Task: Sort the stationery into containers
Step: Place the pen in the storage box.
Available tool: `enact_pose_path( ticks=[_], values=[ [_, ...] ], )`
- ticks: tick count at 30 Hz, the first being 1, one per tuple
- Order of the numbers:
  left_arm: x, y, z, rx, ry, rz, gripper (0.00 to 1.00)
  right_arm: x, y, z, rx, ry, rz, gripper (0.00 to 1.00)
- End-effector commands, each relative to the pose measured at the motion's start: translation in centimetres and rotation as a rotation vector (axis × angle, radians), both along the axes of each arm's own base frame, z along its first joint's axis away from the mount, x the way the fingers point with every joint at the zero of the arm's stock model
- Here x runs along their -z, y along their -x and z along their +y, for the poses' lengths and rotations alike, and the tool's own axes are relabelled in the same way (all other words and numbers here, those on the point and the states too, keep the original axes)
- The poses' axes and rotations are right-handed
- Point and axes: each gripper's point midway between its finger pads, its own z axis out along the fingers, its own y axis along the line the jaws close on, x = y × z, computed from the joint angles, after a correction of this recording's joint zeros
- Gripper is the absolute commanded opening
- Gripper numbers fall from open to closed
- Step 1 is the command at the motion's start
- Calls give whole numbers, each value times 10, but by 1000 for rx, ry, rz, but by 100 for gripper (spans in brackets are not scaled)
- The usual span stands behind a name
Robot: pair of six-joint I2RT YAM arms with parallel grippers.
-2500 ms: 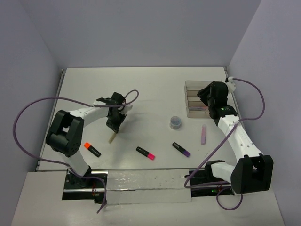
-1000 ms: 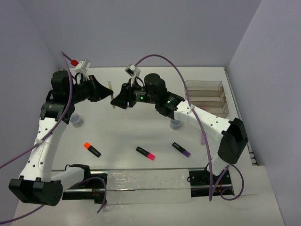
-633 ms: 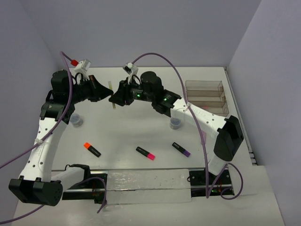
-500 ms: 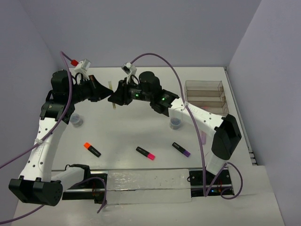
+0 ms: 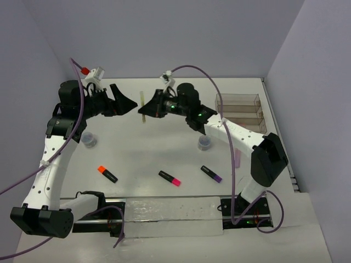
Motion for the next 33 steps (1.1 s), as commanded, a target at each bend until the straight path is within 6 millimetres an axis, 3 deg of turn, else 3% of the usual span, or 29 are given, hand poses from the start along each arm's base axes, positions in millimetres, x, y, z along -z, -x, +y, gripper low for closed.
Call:
enact_pose_path(
  ticks=[1,2,3,4,6,7,8,10,14,19,21,28,33],
  values=[
    [-28,0,6,1,-54,-109,99,0,-56,-89,275,-121,171,0],
    [-30,1,8,-2,-75,-124,99,6,-66,-114,348,-143,207,0],
    [-27,3,12,-6,-109,-132,99,36,-85,-156,488,-155,312,0],
    [-24,3,16,-18,-130,-132,99,35,-89,-179,554,-186,333,0],
    [-16,1,27,-65,-189,-134,99,57,-99,-225,713,-231,428,4],
    [-12,2,31,-72,-221,-142,99,82,-99,-248,795,-223,480,6],
    [-3,2,37,-88,-254,-131,99,98,-103,-283,938,-223,516,9],
    [12,2,42,-101,-287,-97,99,113,-104,-334,1175,-203,536,10],
    [28,2,47,-111,-317,-52,99,128,-101,-387,1453,-174,570,11],
    [37,3,48,-96,-345,-16,99,152,-103,-429,1605,-197,744,11],
    [40,5,49,-88,-359,-12,99,177,-105,-438,1635,-144,840,10],
    [54,6,55,-95,-401,-1,99,217,-114,-436,1589,-85,981,10],
    [62,7,56,-86,-415,30,99,222,-114,-441,1605,-68,996,13]
  ],
)
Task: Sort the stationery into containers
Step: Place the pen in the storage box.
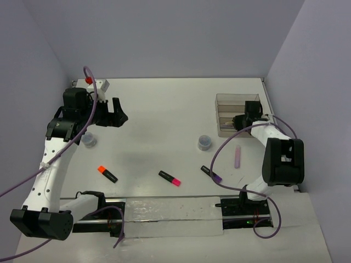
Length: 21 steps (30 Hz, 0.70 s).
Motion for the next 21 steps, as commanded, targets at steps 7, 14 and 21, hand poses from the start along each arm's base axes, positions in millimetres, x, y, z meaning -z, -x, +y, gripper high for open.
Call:
enact_pose_path(
  ticks=[7,14,21],
  values=[
    [5,-3,1,8,-22,4,99,-28,-4,-13,63,8,-63,28],
    [6,0,0,24,-27,17,99,-49,-6,-5,20,-10,-111,67],
    [-2,0,-1,36,-23,-32,99,-103,8,-4,-154,202,-179,72]
  ],
)
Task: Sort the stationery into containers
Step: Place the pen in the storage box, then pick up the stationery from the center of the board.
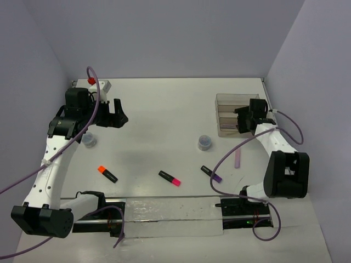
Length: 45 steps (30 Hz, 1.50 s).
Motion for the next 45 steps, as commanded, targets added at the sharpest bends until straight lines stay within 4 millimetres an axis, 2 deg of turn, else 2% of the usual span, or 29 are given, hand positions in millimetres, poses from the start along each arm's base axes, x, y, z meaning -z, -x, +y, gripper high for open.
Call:
enact_pose_path(
  ticks=[1,2,5,9,11,14,24,26,27,28,30,33,35,38,40,41,44,45],
  values=[
    [-15,0,-2,22,9,-70,99,-67,9,-11,-132,285,-80,72],
    [-16,-1,-3,21,13,-77,99,-70,15,-14,-145,350,-63,72],
    [-20,-7,-3,10,21,-107,99,-51,44,-20,-217,497,43,71],
    [-16,-10,-5,4,42,-111,99,-5,79,-19,-313,515,196,71],
    [-17,-9,-10,16,68,-116,99,27,104,-9,-363,454,274,71],
    [-21,-9,-16,40,101,-131,99,55,130,-3,-377,395,358,71],
    [-26,-4,-16,90,71,-196,99,104,170,-3,-361,345,518,68],
    [-25,-4,-16,93,68,-199,99,112,171,-3,-383,350,538,61],
    [-24,-4,-16,93,68,-198,99,115,172,-2,-394,346,550,48],
    [-23,-4,-16,94,67,-196,99,117,174,-1,-405,337,564,29],
    [-21,-4,-16,94,68,-193,99,119,177,1,-409,325,577,1],
    [-19,-6,-16,90,68,-188,99,114,177,-2,-384,337,561,0],
    [-17,-7,-17,87,75,-178,99,103,175,-4,-348,346,514,0],
    [-16,-9,-18,83,81,-166,99,81,172,-2,-300,327,435,0],
    [-16,-9,-17,81,80,-162,99,58,163,3,-266,300,344,0],
    [-16,-9,-17,76,79,-159,99,42,154,4,-253,298,287,0],
    [-17,-11,-15,66,69,-163,99,-44,112,15,-212,285,-29,0],
    [-17,-12,-14,62,67,-164,99,-66,101,19,-205,274,-99,0]
  ],
)
